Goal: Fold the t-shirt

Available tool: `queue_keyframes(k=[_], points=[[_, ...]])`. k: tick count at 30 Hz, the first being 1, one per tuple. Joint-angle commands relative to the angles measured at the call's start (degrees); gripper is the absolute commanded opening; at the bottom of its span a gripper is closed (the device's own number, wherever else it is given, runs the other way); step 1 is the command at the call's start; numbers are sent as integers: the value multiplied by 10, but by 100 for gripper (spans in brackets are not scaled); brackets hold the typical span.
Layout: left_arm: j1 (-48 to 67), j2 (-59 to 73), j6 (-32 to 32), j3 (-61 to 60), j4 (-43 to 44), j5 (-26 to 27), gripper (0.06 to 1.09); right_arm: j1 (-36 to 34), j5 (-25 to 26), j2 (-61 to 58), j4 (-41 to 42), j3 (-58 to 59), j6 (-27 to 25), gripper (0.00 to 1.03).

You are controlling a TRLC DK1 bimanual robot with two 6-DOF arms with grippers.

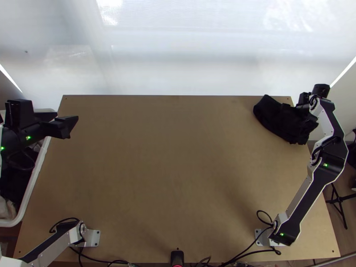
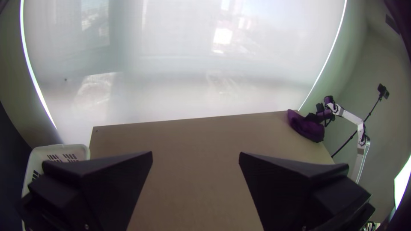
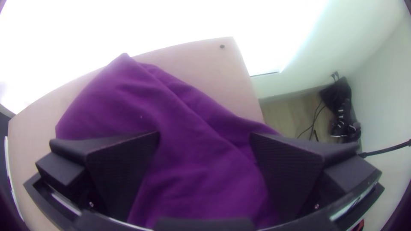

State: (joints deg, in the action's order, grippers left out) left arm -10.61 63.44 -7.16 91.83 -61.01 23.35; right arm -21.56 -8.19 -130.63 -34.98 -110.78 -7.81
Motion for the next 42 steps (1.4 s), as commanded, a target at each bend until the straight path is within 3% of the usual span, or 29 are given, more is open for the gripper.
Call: queue_keyframes(k=[1, 17, 25, 30, 34, 37, 39, 42], points=[[2, 5, -2, 10, -1, 0, 104, -4, 0, 3, -20, -6, 6, 98], [-2, -10, -3, -8, 5, -1, 104, 82, 1, 154, -10, 79, 27, 98], [-57, -45, 25, -25, 45, -2, 104, 180, 1, 417, 86, 268, 39, 98], [-93, -118, -41, -111, 129, -5, 104, 213, 0, 533, 100, 330, 61, 98], [-111, -210, 65, -223, 235, -15, 104, 231, 1, 602, 124, 397, 24, 98], [-135, -290, 85, -318, 304, -29, 104, 260, 3, 651, 114, 439, 16, 98], [-148, -351, 97, -385, 353, -42, 104, 276, 31, 697, 121, 479, 43, 98], [-158, -438, 97, -488, 401, -59, 104, 289, 69, 785, 222, 569, 113, 98]])
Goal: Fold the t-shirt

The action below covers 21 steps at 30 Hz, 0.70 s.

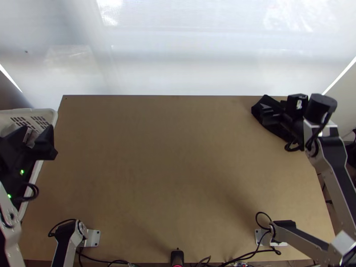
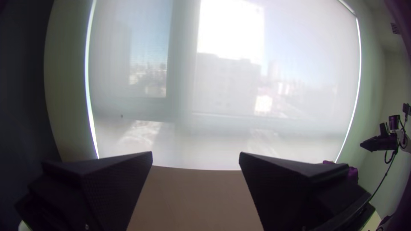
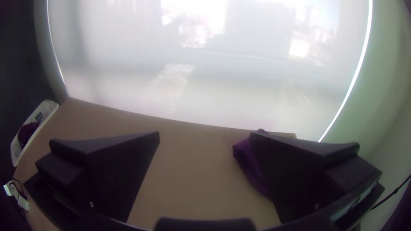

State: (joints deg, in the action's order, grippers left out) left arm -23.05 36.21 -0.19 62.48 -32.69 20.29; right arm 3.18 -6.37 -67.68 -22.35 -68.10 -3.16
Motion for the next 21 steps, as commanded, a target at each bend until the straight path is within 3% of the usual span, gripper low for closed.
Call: queue_keyframes(k=[1, 3, 6, 8, 10, 14, 16, 17, 21], points=[[-34, -185, 19, -218, 119, -28, 104, 54, 70, 178, 98, 162, 67, 98], [-34, -212, 11, -262, 130, -27, 104, 97, 107, 229, 102, 209, 33, 98], [-36, -237, 8, -335, 184, -28, 104, 174, 225, 289, 117, 290, 11, 98], [-36, -263, 10, -387, 235, -29, 104, 184, 286, 347, 215, 369, 47, 98], [-36, -298, 9, -440, 279, -30, 104, 184, 323, 441, 301, 446, 17, 98], [-38, -365, -1, -526, 297, -35, 104, 178, 333, 646, 378, 591, -55, 98], [-39, -364, -3, -543, 282, -45, 104, 174, 336, 673, 376, 624, -103, 98], [-36, -363, -10, -552, 280, -44, 104, 166, 339, 675, 354, 626, -103, 98], [-21, -363, -49, -580, 254, -44, 104, 149, 334, 677, 293, 627, -7, 98]])
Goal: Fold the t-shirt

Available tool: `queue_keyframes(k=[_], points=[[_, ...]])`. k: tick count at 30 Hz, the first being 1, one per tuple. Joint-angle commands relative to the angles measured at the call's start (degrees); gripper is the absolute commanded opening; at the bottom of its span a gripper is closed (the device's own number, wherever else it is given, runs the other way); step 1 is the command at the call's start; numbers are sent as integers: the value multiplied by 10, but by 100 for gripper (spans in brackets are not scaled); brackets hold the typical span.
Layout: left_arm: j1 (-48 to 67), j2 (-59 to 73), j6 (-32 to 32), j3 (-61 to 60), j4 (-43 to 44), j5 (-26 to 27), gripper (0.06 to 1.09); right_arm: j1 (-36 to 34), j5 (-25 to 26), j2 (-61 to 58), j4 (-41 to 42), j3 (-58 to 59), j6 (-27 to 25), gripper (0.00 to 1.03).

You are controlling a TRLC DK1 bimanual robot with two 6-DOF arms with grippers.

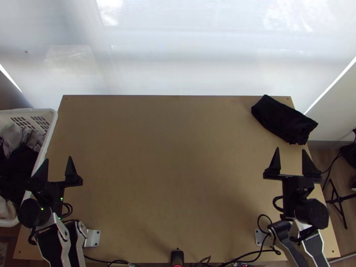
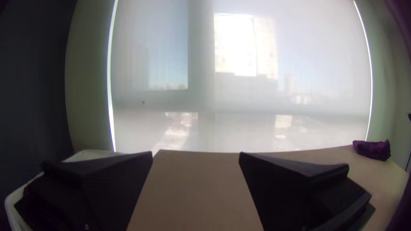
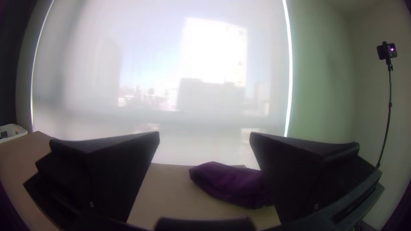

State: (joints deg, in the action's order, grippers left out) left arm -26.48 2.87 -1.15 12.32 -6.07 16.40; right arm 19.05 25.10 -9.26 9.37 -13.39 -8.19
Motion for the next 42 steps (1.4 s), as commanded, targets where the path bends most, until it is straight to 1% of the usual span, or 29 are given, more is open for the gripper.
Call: queue_keyframes(k=[1, 3, 5, 6, 7, 9, 10, 11, 13, 16, 42], points=[[21, -30, -49, -78, -48, -6, 104, -8, 20, 93, -59, 80, 67, 98], [36, -30, -54, -79, -54, -6, 104, -5, 20, 94, -93, 80, 74, 98], [43, -30, -54, -78, -53, -6, 104, -6, 20, 93, -147, 80, 78, 98], [45, -30, -54, -77, -50, -6, 104, -6, 20, 93, -178, 80, 98, 98], [44, -30, -55, -77, -49, -7, 104, -6, 20, 93, -214, 81, 130, 98], [42, -30, -71, -77, -50, -7, 104, -12, 20, 93, -245, 81, 217, 98], [40, -30, -100, -79, -65, -7, 104, -17, 20, 93, -252, 80, 238, 98], [40, -29, -125, -79, -71, -7, 104, -23, 20, 93, -253, 80, 241, 98], [40, -30, -130, -79, -72, -6, 104, -32, 20, 93, -259, 80, 255, 98], [40, -30, -133, -79, -74, -7, 104, -31, 20, 93, -274, 80, 299, 98], [40, -30, -133, -79, -75, -6, 104, -31, 20, 93, -274, 80, 300, 98]])
